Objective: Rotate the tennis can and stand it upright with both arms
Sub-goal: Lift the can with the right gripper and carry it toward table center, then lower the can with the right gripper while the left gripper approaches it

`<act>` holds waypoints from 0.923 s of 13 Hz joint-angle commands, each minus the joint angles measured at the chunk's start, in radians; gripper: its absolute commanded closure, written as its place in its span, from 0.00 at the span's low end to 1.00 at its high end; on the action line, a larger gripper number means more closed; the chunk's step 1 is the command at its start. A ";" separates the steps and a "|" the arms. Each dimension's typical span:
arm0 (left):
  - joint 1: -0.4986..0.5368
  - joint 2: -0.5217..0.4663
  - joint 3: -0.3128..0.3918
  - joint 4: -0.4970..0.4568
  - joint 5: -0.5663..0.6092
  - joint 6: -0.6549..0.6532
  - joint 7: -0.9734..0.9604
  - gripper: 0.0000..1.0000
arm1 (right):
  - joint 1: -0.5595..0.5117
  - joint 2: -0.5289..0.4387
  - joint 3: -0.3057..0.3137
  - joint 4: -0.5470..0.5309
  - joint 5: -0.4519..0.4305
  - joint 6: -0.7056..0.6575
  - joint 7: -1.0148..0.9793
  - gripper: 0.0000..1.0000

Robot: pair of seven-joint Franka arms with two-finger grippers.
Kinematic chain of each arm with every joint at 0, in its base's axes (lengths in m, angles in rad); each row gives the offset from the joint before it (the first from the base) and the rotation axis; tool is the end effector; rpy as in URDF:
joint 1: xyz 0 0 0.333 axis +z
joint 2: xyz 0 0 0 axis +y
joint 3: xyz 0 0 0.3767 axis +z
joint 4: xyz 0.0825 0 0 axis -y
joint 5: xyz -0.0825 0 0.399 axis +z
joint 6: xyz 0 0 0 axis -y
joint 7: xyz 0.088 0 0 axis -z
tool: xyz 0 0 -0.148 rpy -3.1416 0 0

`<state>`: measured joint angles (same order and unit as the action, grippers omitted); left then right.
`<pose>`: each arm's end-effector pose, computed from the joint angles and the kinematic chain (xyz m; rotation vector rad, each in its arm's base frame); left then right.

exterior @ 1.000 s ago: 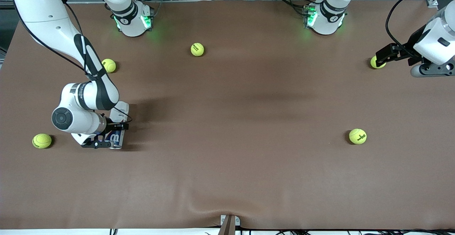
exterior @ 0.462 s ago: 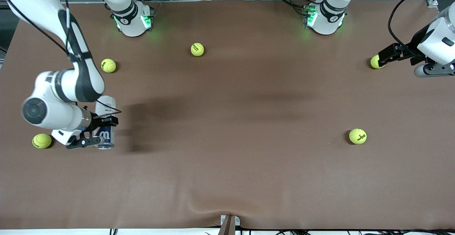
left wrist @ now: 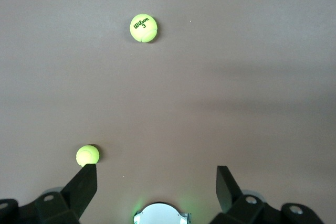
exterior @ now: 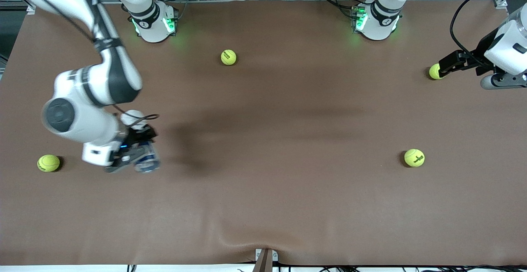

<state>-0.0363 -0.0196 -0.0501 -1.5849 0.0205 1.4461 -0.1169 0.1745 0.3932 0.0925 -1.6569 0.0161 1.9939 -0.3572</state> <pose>0.5417 -0.0440 0.6385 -3.1025 -0.0495 0.1809 0.6689 0.1776 0.3869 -2.9450 -0.9290 0.0808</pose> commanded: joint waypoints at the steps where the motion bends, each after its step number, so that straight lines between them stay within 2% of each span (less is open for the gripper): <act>1: 0.018 -0.011 -0.008 0.006 0.016 -0.018 0.019 0.00 | 0.143 0.022 -0.002 0.054 -0.013 0.017 -0.017 0.36; 3: 0.032 -0.011 -0.010 0.006 0.006 -0.018 0.020 0.00 | 0.241 0.047 -0.002 0.065 -0.056 0.080 -0.022 0.36; 9: 0.032 -0.008 -0.010 0.005 0.006 -0.018 0.019 0.00 | 0.454 0.168 -0.002 0.066 -0.428 0.362 -0.028 0.33; 12: 0.032 -0.002 -0.010 0.002 -0.010 -0.018 0.017 0.00 | 0.508 0.249 -0.002 0.089 -0.537 0.426 -0.026 0.33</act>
<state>-0.0152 -0.0196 -0.0515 -1.5849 0.0195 1.4426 -0.1168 0.6556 0.5839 0.0992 -1.6189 -0.4541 2.3905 -0.3670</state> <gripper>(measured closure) 0.000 0.326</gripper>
